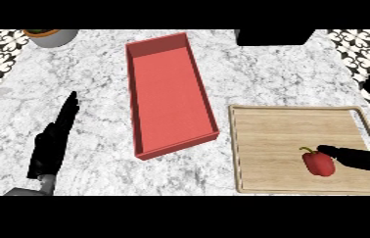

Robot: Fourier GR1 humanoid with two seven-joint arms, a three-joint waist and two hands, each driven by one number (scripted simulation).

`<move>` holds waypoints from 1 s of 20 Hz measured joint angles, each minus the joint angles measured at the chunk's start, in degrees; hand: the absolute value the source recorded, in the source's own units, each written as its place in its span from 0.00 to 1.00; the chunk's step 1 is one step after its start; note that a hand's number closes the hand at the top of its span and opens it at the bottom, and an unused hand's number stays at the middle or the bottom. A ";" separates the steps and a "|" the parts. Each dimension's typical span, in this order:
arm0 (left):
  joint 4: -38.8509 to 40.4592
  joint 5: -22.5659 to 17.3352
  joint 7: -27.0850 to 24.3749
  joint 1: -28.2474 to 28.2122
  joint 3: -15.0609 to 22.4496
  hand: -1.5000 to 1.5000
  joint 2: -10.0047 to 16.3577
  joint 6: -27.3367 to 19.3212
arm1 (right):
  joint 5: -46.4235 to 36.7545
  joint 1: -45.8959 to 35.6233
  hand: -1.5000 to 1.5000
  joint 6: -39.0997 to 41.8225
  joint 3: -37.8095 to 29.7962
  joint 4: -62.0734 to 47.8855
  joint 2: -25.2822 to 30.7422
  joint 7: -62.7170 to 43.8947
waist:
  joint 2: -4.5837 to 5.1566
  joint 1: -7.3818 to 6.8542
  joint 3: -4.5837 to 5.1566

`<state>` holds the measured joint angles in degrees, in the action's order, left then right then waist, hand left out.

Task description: Pick the bell pepper from the tray and place it in the cardboard box

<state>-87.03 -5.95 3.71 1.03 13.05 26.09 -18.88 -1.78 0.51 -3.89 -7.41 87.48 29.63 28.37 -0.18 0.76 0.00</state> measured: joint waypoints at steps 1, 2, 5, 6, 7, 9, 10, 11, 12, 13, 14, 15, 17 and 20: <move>0.08 0.00 -0.09 -0.01 -0.15 0.50 0.03 0.06 | -2.02 0.92 0.00 0.08 0.13 0.92 2.07 -0.86 | -0.01 0.10 0.04; 0.23 -0.09 -0.40 -0.31 -0.50 0.50 0.27 0.26 | -3.71 1.92 0.00 0.33 0.03 1.96 4.11 -1.69 | -0.03 0.14 0.07; -0.06 0.20 -0.88 -1.46 -0.47 0.50 0.26 0.33 | -8.19 4.52 0.00 2.85 0.07 4.27 10.69 -5.27 | -0.07 0.10 0.14; -0.14 0.25 -1.16 -1.92 -0.47 0.50 0.20 0.32 | -9.80 5.32 0.00 3.80 0.46 5.27 12.65 -6.91 | -0.08 0.03 0.17; -0.32 0.54 -0.90 -1.76 -0.25 0.50 -0.06 0.07 | -11.24 6.30 0.00 5.12 0.94 6.45 14.71 -8.69 | -0.09 0.19 0.20; 0.17 0.67 -1.03 -1.57 -0.19 0.50 -0.31 0.21 | -14.09 8.00 0.00 7.80 2.29 8.50 18.19 -12.27 | -0.04 0.24 0.23; -0.09 0.68 -0.69 -1.53 -0.34 0.50 -0.11 0.31 | -15.59 8.84 0.00 8.96 3.20 9.69 19.50 -14.21 | -0.03 0.14 0.23; 0.14 0.71 -0.72 -1.27 -0.41 0.50 -0.31 0.31 | -16.84 9.52 0.00 10.25 3.95 11.10 20.76 -16.32 | -0.01 0.15 0.22; 0.51 0.89 -0.75 -0.95 -0.39 0.50 -0.54 0.31 | -17.67 10.12 0.00 11.80 4.61 12.58 21.89 -18.39 | 0.01 0.16 0.21; 0.25 0.95 -0.38 -0.83 -0.41 0.50 -0.55 0.40 | -18.29 10.70 0.00 13.26 5.34 14.57 22.55 -20.93 | 0.00 0.10 0.20; 0.30 0.97 -0.60 -0.96 -0.74 0.50 -0.36 0.65 | -19.17 11.17 0.00 14.37 6.15 16.06 22.83 -23.09 | 0.01 -0.03 0.18; -0.15 1.44 -0.41 -1.20 -0.48 0.50 -0.67 0.41 | -19.83 11.17 0.00 15.60 7.00 17.50 22.86 -25.41 | 0.03 -0.20 0.15; -0.73 1.24 0.13 -1.18 -1.09 0.50 -0.46 1.14 | -21.69 11.77 0.00 17.22 8.82 19.99 22.13 -29.54 | 0.05 -0.39 0.12; -0.57 1.66 0.22 -1.42 -1.70 0.50 -0.90 2.03 | -25.58 12.63 0.00 18.15 10.89 21.37 19.97 -33.19 | 0.09 -0.52 0.07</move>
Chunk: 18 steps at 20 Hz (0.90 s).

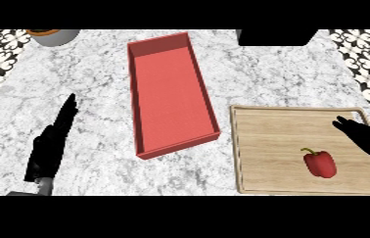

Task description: Pick the bell pepper from the tray and place it in the cardboard box

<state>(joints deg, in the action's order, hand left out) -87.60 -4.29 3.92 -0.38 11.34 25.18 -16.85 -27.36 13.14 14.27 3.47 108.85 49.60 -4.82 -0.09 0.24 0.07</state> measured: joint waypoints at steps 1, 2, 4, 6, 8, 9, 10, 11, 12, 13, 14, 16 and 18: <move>0.20 0.22 -0.64 -0.45 -0.32 0.50 -0.13 0.28 | -0.85 -0.11 0.00 0.61 0.63 1.35 -1.03 -2.11 | 0.02 -0.04 -0.02; -0.09 0.18 -0.44 -0.41 -0.94 0.50 0.08 0.87 | -2.05 -0.37 0.00 0.75 0.98 1.46 -2.06 -3.27 | 0.02 -0.09 -0.02; 0.03 0.79 0.13 0.15 -1.13 0.50 -0.72 1.37 | -4.83 -0.55 0.00 0.68 2.32 1.37 -4.39 -4.56 | 0.04 -0.13 -0.03; 0.82 2.08 -0.16 0.50 -1.28 0.50 -1.97 1.33 | -6.80 0.03 0.00 0.85 1.88 1.06 -5.83 -4.45 | 0.04 -0.07 -0.05; -0.20 2.52 1.35 0.88 -1.90 0.50 -2.00 1.77 | -8.78 1.82 0.00 0.77 1.47 1.53 -6.66 -4.61 | 0.03 0.00 -0.05; -0.51 2.31 1.20 0.47 -2.55 0.50 -1.84 2.45 | -9.87 1.54 0.00 0.64 1.44 0.29 -7.29 -4.25 | 0.03 -0.07 -0.05; -0.40 2.40 1.18 0.52 -2.72 0.50 -2.12 2.88 | -10.80 0.06 0.00 0.92 1.86 -1.43 -8.27 -4.56 | 0.05 -0.17 -0.06; -1.75 2.73 1.77 -0.15 -2.99 0.50 -2.23 2.93 | -11.35 0.52 0.00 1.27 1.41 -1.22 -8.71 -4.50 | 0.06 -0.19 -0.07; -0.87 2.92 1.45 0.30 -3.51 0.50 -2.48 3.37 | -12.61 -0.28 0.00 1.26 1.92 -2.10 -9.79 -4.78 | 0.05 -0.19 -0.06; -0.64 3.55 1.52 0.47 -3.48 0.50 -3.08 3.47 | -13.48 -0.59 0.00 1.46 1.94 -2.89 -10.60 -4.67 | 0.06 -0.19 -0.07; -0.81 3.78 0.82 -0.45 -3.62 0.50 -3.44 3.65 | -14.25 -0.16 0.00 1.08 1.64 -3.91 -10.94 -3.75 | 0.06 -0.21 -0.06; -0.50 5.04 1.04 -0.31 -3.67 0.50 -4.73 3.57 | -15.19 0.08 0.00 1.99 0.78 -3.60 -11.83 -3.33 | 0.06 -0.14 -0.07; -0.01 4.78 0.00 -0.61 -5.18 0.50 -4.57 5.11 | -16.71 0.13 0.00 1.68 0.47 -4.81 -13.06 -2.00 | 0.06 -0.15 -0.06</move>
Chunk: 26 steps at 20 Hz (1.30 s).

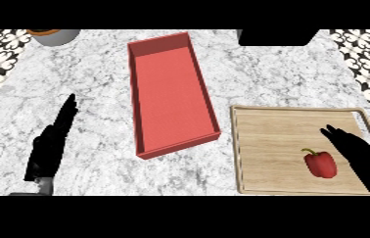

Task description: Pick the bell pepper from the tray and place it in the cardboard box

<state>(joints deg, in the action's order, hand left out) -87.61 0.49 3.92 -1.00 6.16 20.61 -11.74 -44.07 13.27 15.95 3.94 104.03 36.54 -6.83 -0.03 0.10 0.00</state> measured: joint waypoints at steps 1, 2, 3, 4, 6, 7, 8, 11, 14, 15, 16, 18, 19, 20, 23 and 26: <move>-0.31 0.83 0.03 -0.31 0.24 0.50 -0.85 -0.45 | -0.81 0.03 0.00 -0.19 -0.01 -0.45 -0.71 0.49 | -0.01 -0.01 -0.01; -0.69 1.50 0.51 -0.07 0.40 0.50 -1.43 -0.44 | -1.26 0.07 0.00 0.28 -0.34 -0.05 -1.17 0.62 | 0.00 0.01 -0.02; -0.75 1.78 0.86 0.29 -0.04 0.50 -1.61 -0.02 | -1.75 -0.21 0.00 1.11 -0.46 0.24 -1.85 0.28 | 0.00 0.01 -0.01; -1.93 2.42 1.06 -0.78 0.33 0.50 -2.15 -0.26 | -1.99 -0.68 0.00 1.38 -1.07 -0.50 -1.90 1.04 | -0.01 -0.05 -0.01; -0.85 2.71 0.02 -0.57 -0.78 0.50 -2.48 0.45 | -3.31 -1.41 0.00 1.13 -1.14 -1.57 -3.35 1.68 | 0.00 -0.04 -0.01; -0.65 2.62 0.44 0.08 -1.50 0.50 -2.26 1.04 | -3.34 -2.69 0.00 2.07 -1.65 -2.25 -3.46 1.74 | 0.01 -0.07 -0.01; -0.09 2.78 0.37 0.40 -1.93 0.50 -2.38 1.61 | -3.74 -2.14 0.00 2.26 -1.84 -2.02 -3.96 2.13 | 0.01 -0.04 0.00; -0.61 2.47 1.66 1.11 -3.69 0.50 -1.83 3.48 | -5.95 -2.83 0.00 1.71 -1.13 -2.87 -6.53 1.75 | 0.01 -0.06 0.00; 0.46 3.47 1.01 1.48 -4.19 0.50 -3.12 3.96 | -7.00 -2.91 0.00 1.00 -2.04 -4.42 -7.84 3.65 | 0.01 -0.03 -0.01; 1.22 3.47 0.25 1.57 -4.69 0.50 -3.44 4.45 | -7.45 -2.89 0.00 1.47 -2.15 -3.96 -8.41 3.42 | 0.01 -0.01 -0.01; 1.42 3.96 -0.12 1.19 -4.73 0.50 -4.04 4.27 | -7.97 -2.08 0.00 1.36 -2.21 -3.47 -8.84 3.68 | 0.00 0.00 0.00; 2.30 4.61 -0.57 1.77 -5.19 0.50 -4.76 4.65 | -8.67 -3.66 0.00 2.06 -2.69 -4.79 -9.77 3.92 | 0.01 -0.03 0.00; 2.37 4.99 -1.27 1.07 -5.11 0.50 -5.27 4.64 | -9.33 -3.16 0.00 1.25 -2.79 -5.35 -10.13 4.64 | 0.00 -0.03 0.00; 1.56 5.04 -0.77 0.84 -5.41 0.50 -5.13 5.12 | -9.83 -2.21 0.00 0.97 -2.78 -5.02 -10.51 5.03 | 0.00 -0.02 0.00; -0.15 5.76 0.70 0.74 -6.20 0.50 -5.27 5.74 | -11.35 -3.82 0.00 1.26 -2.89 -6.94 -11.69 5.45 | 0.00 -0.07 -0.01; -1.34 6.15 2.50 1.54 -6.69 0.50 -5.60 6.36 | -12.95 -3.85 0.00 0.53 -3.16 -8.89 -11.94 6.74 | 0.00 -0.07 0.00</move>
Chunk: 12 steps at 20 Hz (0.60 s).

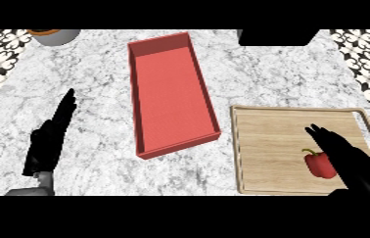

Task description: Pick the bell pepper from the tray and place it in the cardboard box

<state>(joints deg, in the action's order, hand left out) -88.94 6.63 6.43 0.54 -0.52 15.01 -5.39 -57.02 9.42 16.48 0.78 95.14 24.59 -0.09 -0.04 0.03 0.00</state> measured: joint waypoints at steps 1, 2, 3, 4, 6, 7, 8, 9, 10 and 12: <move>-0.22 0.38 0.11 -0.24 0.22 0.50 -0.51 -0.08 | -0.57 -0.68 0.00 0.42 -0.03 -0.82 0.10 0.10 | 0.01 -0.02 -0.01; 0.26 0.40 -0.67 -0.55 -0.20 0.50 -0.59 0.29 | -1.04 -0.11 0.00 0.38 0.04 -0.61 -0.25 0.27 | 0.01 0.00 0.00; -0.31 0.95 -0.20 -0.58 0.19 0.50 -1.07 0.22 | -0.83 -0.41 1.00 0.53 -0.64 -1.47 -0.07 1.11 | 0.01 -0.01 -0.01; -0.58 1.47 0.23 -0.41 0.40 0.50 -1.54 0.12 | -0.95 -0.91 1.00 0.81 -0.77 -2.06 -0.53 1.17 | 0.00 0.00 0.03; -0.65 1.33 -0.14 -0.61 -0.59 0.50 -1.32 0.89 | -1.06 -1.38 1.00 1.43 -0.97 -2.51 -1.04 1.72 | -0.04 0.02 0.14; -0.51 1.82 0.06 -0.01 -0.65 0.50 -1.53 0.70 | -1.60 -1.65 1.00 0.66 -0.98 -3.06 -1.08 2.49 | -0.06 0.03 0.21; -1.12 2.15 0.47 -0.24 -0.52 0.50 -1.69 0.63 | -2.11 -1.26 1.00 -0.26 -1.15 -2.52 -0.94 2.98 | -0.07 0.05 0.19; -0.94 1.74 0.32 -0.30 -0.81 0.50 -1.55 1.16 | -2.66 -1.73 1.00 -1.84 -1.61 -3.05 -0.77 3.59 | -0.06 0.04 0.16; -1.36 1.64 0.74 -0.37 -0.90 0.50 -1.53 1.32 | -3.71 -1.90 1.00 -4.17 -1.79 -3.96 -0.71 4.35 | -0.09 -0.01 0.22; -0.76 1.77 -0.12 -0.72 -1.15 0.50 -1.75 1.34 | -5.64 -1.51 1.00 -6.81 -1.36 -2.77 -1.35 4.08 | -0.13 0.08 0.29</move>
<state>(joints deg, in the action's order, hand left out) -89.70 8.40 6.30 -0.18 -1.67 13.27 -4.05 -62.66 7.91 9.67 -0.58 92.37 23.24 3.99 -0.16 0.11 0.30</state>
